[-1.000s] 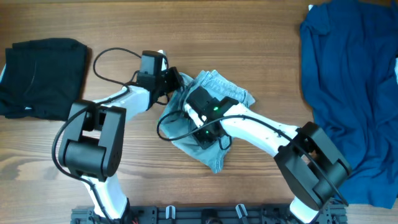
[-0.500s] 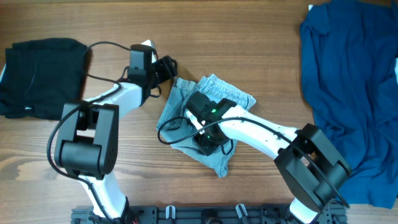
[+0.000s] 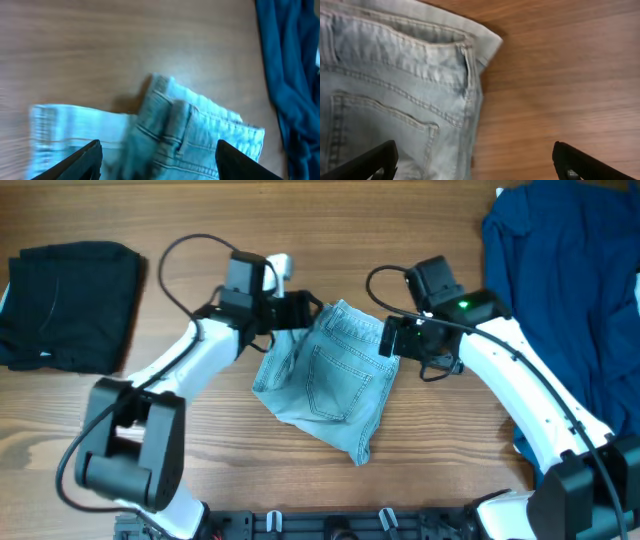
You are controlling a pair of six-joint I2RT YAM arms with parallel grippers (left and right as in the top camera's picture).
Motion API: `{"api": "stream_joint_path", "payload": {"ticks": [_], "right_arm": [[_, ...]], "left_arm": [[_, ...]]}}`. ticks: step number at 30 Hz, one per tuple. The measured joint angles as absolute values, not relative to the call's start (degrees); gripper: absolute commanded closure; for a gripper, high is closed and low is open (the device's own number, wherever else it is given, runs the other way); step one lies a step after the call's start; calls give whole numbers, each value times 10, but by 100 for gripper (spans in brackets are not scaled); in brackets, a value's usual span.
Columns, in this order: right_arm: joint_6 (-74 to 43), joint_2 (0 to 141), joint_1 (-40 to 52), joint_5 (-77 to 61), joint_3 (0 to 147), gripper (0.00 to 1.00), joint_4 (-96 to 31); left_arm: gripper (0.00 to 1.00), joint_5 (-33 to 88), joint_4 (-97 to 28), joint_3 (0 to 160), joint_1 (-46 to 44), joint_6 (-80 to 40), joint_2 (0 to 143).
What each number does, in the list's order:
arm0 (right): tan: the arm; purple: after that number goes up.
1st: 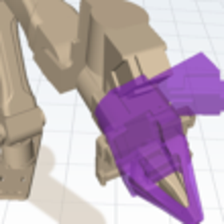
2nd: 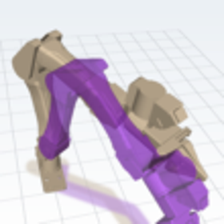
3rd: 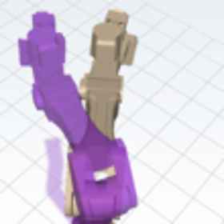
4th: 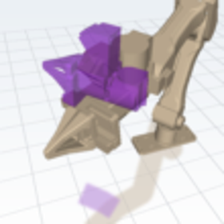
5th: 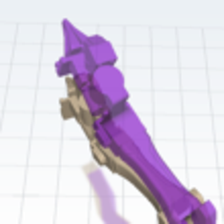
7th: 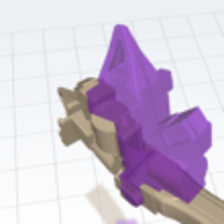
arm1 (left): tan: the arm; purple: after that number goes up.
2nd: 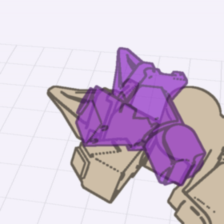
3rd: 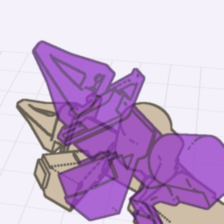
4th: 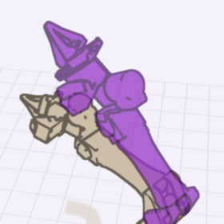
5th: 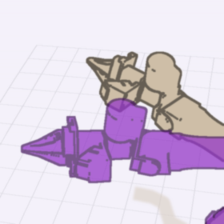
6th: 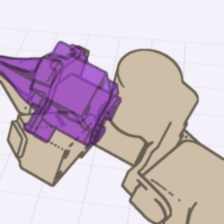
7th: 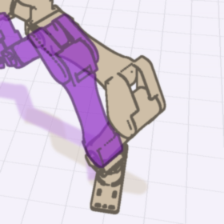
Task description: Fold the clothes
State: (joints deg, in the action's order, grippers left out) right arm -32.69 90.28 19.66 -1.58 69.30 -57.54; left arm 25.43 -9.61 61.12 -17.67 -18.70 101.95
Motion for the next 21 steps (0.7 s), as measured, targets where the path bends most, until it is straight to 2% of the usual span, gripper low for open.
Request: {"api": "stream_joint_path", "payload": {"ticks": [3,6,8,9,10,11,12,14,21], "right_arm": [[-311,920,194,-75,640,6,-502],[-302,953,193,-91,614,10,-435],[-294,990,193,-103,600,20,-404],[-293,1004,193,-107,597,26,-391],[-292,1014,193,-110,596,36,-385],[-289,1020,194,-115,596,66,-380],[-284,1026,194,-120,596,92,-374],[-279,1028,194,-130,596,96,-368],[-217,985,194,-129,646,96,-435]], "left_arm": [[26,255,-96,611,-205,-182,1061],[31,256,-96,611,-215,-180,1079],[45,256,-97,611,-221,-178,1087],[56,254,-99,611,-221,-176,1089],[63,254,-99,611,-221,-172,1089],[71,254,-99,611,-221,-170,1089],[83,254,-101,611,-221,-170,1089],[96,255,-106,611,-221,-168,1089],[96,301,-115,611,-210,-170,1071]]}}
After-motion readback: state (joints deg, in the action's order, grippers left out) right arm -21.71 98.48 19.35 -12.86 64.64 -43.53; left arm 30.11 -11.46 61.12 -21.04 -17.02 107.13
